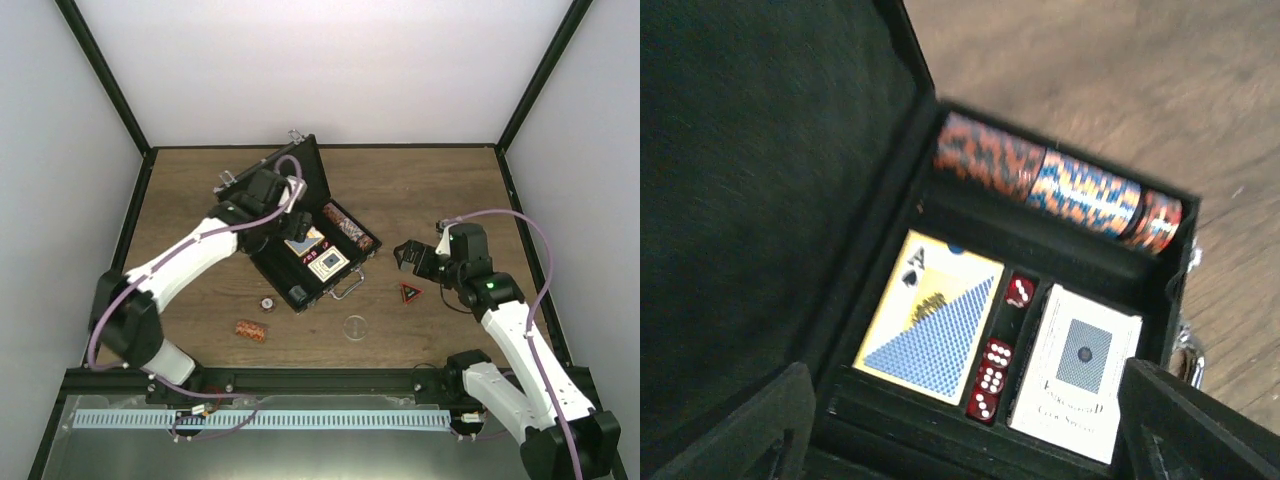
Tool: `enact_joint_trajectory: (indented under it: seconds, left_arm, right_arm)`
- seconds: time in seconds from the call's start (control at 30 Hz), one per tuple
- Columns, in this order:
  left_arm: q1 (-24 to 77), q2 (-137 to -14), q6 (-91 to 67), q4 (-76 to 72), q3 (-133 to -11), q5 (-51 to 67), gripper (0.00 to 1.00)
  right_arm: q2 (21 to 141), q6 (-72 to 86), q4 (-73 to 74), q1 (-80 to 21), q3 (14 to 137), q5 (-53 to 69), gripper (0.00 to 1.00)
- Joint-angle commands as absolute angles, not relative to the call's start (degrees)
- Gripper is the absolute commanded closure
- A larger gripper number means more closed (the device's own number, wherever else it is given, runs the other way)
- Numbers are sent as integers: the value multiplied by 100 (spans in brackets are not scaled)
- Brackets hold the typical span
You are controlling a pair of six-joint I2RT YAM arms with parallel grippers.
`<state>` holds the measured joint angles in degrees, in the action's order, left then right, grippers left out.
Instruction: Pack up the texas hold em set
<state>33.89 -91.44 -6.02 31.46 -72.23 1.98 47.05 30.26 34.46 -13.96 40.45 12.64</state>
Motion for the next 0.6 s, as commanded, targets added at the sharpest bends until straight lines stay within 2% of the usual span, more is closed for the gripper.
enact_joint_trajectory:
  seconds: [0.0,0.17,0.3,0.57]
  left_arm:
    - [2981,-8262,-806,2942,-6779,28,11]
    - [2071,-7341,-887,2906,-6480,336,0]
    - [1431,-6756,-797,2481,-6097,381,0]
    - [1336,-6451,-588,1969,-5608,-289,0]
  right_arm:
    - [4780,3292,3771,-1246,4026,1694,0]
    - [5123,3601,3886,-1064,3920,1463,0]
    - [5327,3862,3684,-995,3695,1455,0]
    - [5981,4102,2907,-864,3329,1197,0]
